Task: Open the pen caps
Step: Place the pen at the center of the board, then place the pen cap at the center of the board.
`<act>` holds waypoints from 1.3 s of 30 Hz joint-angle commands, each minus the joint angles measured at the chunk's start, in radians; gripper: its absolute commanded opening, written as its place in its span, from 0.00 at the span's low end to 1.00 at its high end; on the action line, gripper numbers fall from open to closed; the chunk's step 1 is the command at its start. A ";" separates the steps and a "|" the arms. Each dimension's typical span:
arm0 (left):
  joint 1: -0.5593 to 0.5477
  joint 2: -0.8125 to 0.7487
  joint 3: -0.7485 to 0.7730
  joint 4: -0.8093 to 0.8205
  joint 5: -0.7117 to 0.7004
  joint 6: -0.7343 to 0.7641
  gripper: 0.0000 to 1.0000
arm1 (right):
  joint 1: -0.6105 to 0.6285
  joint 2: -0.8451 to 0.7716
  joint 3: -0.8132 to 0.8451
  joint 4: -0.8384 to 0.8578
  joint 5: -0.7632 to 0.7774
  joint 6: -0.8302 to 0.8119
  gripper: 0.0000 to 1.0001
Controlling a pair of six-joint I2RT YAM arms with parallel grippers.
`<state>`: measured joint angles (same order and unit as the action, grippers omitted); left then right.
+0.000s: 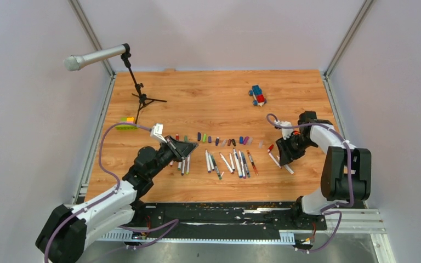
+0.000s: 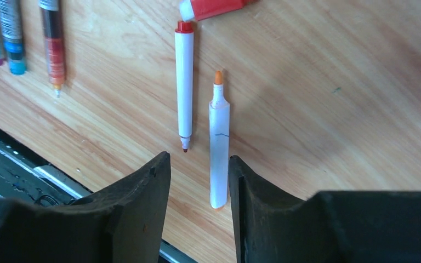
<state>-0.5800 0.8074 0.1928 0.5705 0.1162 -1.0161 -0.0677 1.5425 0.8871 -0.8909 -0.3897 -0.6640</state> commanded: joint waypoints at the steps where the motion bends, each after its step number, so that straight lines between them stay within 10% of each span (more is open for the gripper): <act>1: -0.058 0.102 0.091 0.088 0.005 0.006 0.00 | -0.047 -0.078 0.075 -0.044 -0.131 -0.043 0.45; 15: -0.342 0.749 0.613 0.034 -0.025 0.125 0.01 | -0.334 -0.270 0.082 0.086 -0.450 0.077 0.46; 31: -0.509 1.431 1.617 -0.694 -0.219 0.215 0.00 | -0.451 -0.279 0.061 0.166 -0.433 0.211 0.48; 39: -0.515 1.613 1.868 -0.832 -0.263 0.224 0.02 | -0.455 -0.283 0.064 0.158 -0.436 0.203 0.48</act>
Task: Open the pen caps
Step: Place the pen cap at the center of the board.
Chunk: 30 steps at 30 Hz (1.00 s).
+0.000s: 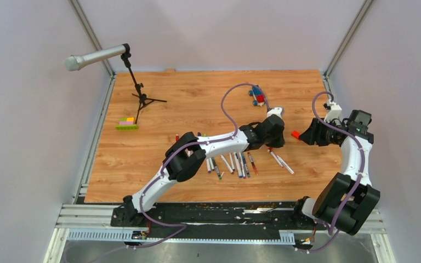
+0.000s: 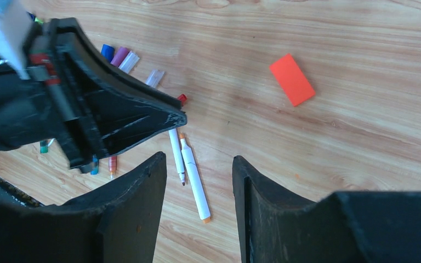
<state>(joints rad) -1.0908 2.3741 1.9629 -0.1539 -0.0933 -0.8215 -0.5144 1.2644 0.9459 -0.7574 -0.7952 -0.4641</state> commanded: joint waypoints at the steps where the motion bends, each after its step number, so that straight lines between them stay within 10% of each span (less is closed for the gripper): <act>1: -0.005 0.059 0.118 -0.117 -0.058 0.033 0.03 | -0.009 -0.006 0.005 0.024 -0.031 0.002 0.48; 30: -0.005 0.185 0.273 -0.203 -0.128 0.077 0.33 | -0.012 0.010 0.006 0.001 -0.046 -0.015 0.49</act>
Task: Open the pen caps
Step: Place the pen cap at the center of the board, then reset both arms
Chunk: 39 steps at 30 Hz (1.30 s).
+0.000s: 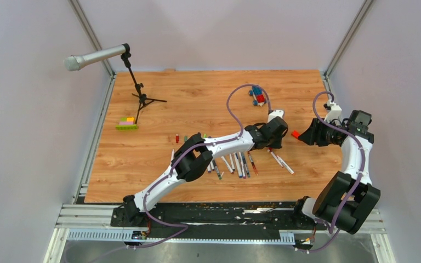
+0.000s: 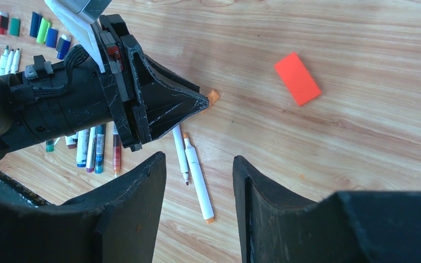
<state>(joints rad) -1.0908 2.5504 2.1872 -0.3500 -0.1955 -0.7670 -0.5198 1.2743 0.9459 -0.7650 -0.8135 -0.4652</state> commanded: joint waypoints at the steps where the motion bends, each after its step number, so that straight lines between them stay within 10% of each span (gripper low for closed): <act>1: -0.005 0.004 0.050 -0.006 -0.025 0.025 0.33 | -0.006 0.002 0.005 0.007 -0.028 -0.015 0.49; 11: -0.004 -0.150 -0.019 0.109 0.003 0.122 0.45 | -0.008 -0.005 0.012 -0.031 -0.085 -0.070 0.49; 23: -0.004 -0.870 -0.772 0.375 -0.160 0.325 0.69 | -0.040 -0.178 0.025 -0.070 -0.130 -0.203 0.50; 29: 0.027 -1.300 -1.124 0.282 -0.310 0.397 0.99 | -0.042 -0.258 0.118 -0.127 -0.142 -0.233 0.67; 39: 0.276 -1.889 -1.374 -0.019 -0.292 0.374 1.00 | -0.042 -0.276 0.273 -0.127 -0.269 -0.105 1.00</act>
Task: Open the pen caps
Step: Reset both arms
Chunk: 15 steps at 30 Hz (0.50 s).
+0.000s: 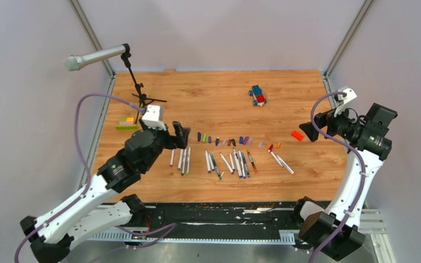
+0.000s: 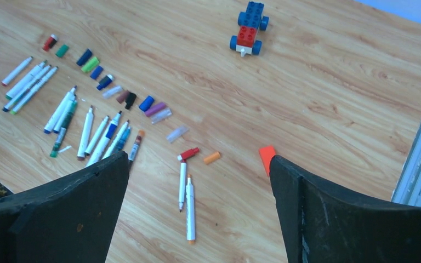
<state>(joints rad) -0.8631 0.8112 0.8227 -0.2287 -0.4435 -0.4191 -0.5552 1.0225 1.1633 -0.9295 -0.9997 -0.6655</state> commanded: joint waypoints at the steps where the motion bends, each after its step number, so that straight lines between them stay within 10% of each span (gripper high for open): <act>1: 0.065 -0.180 0.000 -0.182 -0.058 0.030 1.00 | -0.006 -0.025 0.063 0.060 -0.086 0.130 1.00; 15: 0.356 -0.068 0.235 -0.419 0.174 0.032 1.00 | -0.006 -0.030 0.157 0.120 -0.140 0.346 1.00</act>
<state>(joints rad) -0.6285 0.6945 0.9764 -0.6182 -0.4274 -0.3912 -0.5556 1.0111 1.2598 -0.8284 -1.0763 -0.3550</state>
